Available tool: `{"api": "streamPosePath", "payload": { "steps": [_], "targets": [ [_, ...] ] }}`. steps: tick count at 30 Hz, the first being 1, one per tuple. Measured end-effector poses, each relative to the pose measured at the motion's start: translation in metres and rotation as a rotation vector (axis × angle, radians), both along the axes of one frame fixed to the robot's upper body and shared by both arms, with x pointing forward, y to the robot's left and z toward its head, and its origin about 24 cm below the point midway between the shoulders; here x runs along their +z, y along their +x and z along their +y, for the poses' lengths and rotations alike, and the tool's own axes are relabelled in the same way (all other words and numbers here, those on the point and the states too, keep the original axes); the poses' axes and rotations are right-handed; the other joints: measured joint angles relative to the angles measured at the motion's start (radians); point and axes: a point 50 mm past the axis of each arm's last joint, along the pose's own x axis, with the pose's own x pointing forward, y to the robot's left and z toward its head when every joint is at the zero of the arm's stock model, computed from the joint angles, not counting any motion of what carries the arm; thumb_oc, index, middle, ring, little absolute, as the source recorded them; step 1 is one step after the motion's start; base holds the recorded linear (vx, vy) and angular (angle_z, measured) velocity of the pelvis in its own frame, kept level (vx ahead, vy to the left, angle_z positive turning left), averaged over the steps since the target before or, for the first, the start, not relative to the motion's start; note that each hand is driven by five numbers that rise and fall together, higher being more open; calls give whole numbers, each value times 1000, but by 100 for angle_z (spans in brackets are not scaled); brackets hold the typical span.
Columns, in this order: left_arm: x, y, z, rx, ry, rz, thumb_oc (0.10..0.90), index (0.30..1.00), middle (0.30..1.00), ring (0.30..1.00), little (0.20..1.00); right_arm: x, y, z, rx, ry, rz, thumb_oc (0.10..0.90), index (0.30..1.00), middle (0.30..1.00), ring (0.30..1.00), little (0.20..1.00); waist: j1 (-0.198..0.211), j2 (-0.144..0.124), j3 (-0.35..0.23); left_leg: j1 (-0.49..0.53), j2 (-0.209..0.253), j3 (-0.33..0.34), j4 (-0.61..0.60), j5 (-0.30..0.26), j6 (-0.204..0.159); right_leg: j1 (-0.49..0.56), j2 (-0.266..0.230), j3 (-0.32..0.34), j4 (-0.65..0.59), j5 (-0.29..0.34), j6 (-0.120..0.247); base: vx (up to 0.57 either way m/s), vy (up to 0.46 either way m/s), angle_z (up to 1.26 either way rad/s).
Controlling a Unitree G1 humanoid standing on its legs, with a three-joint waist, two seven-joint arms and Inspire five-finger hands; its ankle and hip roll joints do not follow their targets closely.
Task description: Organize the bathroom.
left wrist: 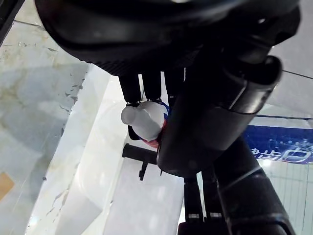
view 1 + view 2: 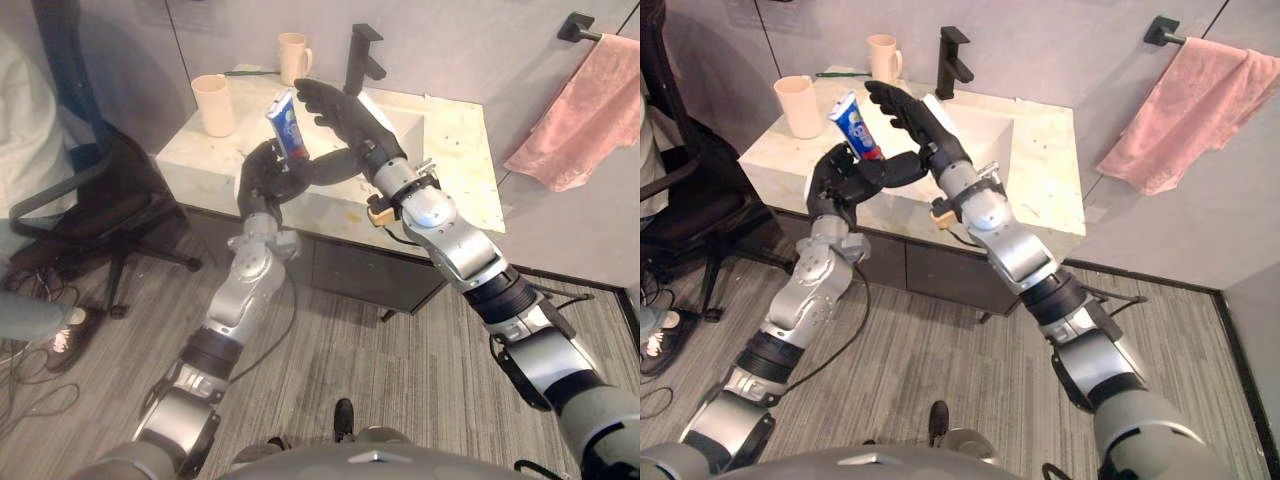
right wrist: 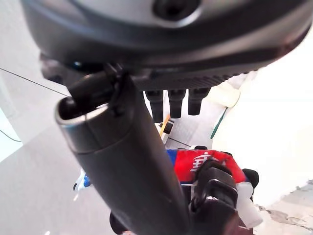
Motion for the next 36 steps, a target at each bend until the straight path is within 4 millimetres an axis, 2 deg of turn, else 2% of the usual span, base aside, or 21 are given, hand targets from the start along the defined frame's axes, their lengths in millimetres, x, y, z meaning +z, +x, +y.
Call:
{"api": "streamPosePath", "payload": {
  "steps": [5, 11, 12, 17, 18, 19, 20, 36],
  "targets": [
    [-1, -1, -4, -59, 33, -7, 400, 300, 300, 300, 300, 9, 1, 2, -7, 8, -33, 800, 900, 900, 900, 900, 8, 0, 0, 0, 0, -3, 2, 0, 0, 3, -1, -6, 0, -1, -2, 7, -9, 3],
    [-4, -1, -5, -88, 54, 11, 400, 300, 300, 300, 300, 12, 1, 2, -7, 11, -42, 800, 900, 900, 900, 900, 19, 1, 0, 0, 0, -11, 5, 0, 0, 6, -1, -10, 0, -2, -2, 4, -1, 1],
    [-5, -2, -6, -95, 56, 12, 400, 300, 300, 300, 300, 12, 1, 3, -7, 11, -43, 587, 580, 580, 580, 580, 21, 1, 1, 0, 0, -12, 5, 0, -1, 6, -1, -11, 0, -2, -2, 0, 0, 0],
    [-5, -2, -5, -98, 63, 10, 400, 300, 300, 300, 300, 12, 1, 3, -1, 7, -43, 555, 533, 533, 533, 533, 23, 1, 1, -1, 0, -13, 6, 2, -2, 7, -1, -15, 0, -3, -4, 5, 1, 1],
    [-5, -2, -5, -98, 63, 9, 400, 300, 300, 300, 300, 11, 1, 5, 5, 1, -40, 591, 587, 587, 587, 587, 22, 1, 1, -1, 0, -13, 6, 2, -3, 7, -1, -16, 0, -3, -4, 0, 0, 0],
    [-5, -2, -5, -98, 63, 8, 400, 300, 300, 300, 300, 10, 0, 5, 8, -2, -39, 767, 851, 851, 851, 851, 22, 1, 1, -1, 0, -13, 6, 2, -3, 7, 0, -16, 0, -3, -4, 0, 0, 0],
    [-5, -2, -4, -95, 63, 8, 400, 300, 300, 300, 300, 9, 0, 7, 13, -7, -36, 800, 900, 900, 900, 900, 21, 1, 1, -1, 0, -13, 6, 2, -3, 7, 0, -16, 0, -3, -4, 0, 0, 0],
    [-6, -2, 4, 24, 46, 32, 400, 300, 300, 300, 300, 10, 1, 3, 0, -11, -41, 800, 900, 900, 900, 900, 7, 7, 4, 1, -1, -5, 6, 1, -3, 6, 1, -4, 0, -3, -4, -7, 1, 0]
  ]
}}
